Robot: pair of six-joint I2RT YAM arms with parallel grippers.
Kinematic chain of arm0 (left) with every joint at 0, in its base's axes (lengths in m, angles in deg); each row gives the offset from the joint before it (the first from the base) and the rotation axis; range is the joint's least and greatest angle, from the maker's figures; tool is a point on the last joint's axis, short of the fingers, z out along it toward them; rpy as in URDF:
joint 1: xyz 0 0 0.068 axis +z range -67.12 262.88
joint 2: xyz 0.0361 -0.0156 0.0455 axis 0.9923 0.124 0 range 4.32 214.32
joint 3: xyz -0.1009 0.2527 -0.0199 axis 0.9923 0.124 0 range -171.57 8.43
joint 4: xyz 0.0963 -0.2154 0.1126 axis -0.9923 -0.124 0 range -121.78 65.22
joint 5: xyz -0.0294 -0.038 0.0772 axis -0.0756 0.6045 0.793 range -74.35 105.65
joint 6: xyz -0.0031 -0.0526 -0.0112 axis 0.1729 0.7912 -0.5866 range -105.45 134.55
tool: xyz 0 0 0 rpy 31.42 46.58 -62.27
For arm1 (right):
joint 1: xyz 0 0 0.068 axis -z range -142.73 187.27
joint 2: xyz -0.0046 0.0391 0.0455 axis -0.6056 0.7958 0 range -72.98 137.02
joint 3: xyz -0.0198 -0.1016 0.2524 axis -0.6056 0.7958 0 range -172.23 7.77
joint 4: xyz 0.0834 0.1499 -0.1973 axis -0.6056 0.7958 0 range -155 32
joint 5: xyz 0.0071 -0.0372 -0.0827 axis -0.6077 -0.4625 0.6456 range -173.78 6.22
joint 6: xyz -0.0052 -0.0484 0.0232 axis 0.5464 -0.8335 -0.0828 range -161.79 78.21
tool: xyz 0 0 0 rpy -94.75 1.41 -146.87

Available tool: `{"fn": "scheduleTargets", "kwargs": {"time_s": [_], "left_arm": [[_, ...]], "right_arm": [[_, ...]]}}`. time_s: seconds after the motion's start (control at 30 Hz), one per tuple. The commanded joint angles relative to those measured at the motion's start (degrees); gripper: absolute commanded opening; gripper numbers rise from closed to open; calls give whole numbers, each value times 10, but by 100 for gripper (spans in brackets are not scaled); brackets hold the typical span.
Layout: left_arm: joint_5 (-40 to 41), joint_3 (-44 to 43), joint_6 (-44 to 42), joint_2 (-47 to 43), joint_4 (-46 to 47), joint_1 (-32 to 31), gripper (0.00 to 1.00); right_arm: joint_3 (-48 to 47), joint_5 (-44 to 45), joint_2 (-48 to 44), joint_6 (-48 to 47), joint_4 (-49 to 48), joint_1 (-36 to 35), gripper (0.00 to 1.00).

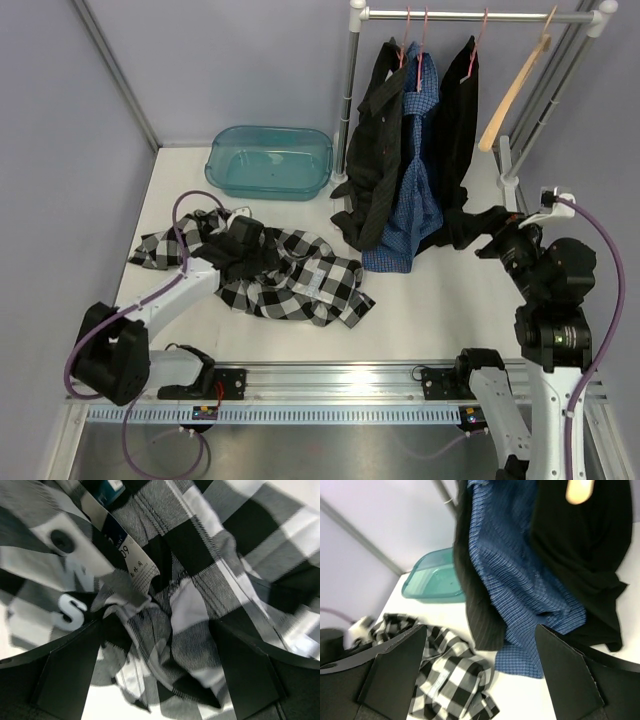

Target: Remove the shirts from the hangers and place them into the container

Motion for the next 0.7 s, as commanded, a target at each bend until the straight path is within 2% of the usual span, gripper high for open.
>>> {"fn": "scheduleTargets", "kwargs": {"time_s": [0.0,0.2,0.3,0.4,0.47,0.53,0.57,0.67], "left_arm": [[14,8,48,54,90,-3,99],[42,-33,58,185,72,-3,99],[44,-49,63,221,62,-3,98],[44,-59,68,245,54,-4,78],[41,-62,70,247,53,-4,54],[50,-66,72,249,41,-4,16],[52,-70,66,246,36,-3,0],[67,-87,44,216,14,-3,0]], "right_arm": [[9,-11,-31,4,-4,-30,99],[21,-9,-62,-9,24,-73,99],[32,-16,-75,-15,26,-82,100],[34,-10,-85,-28,32,-94,99],[32,-4,-89,-33,38,-103,99],[26,1,-91,-41,43,-111,99],[26,4,-92,-44,46,-115,100],[26,23,-97,-54,54,-127,99]]}}
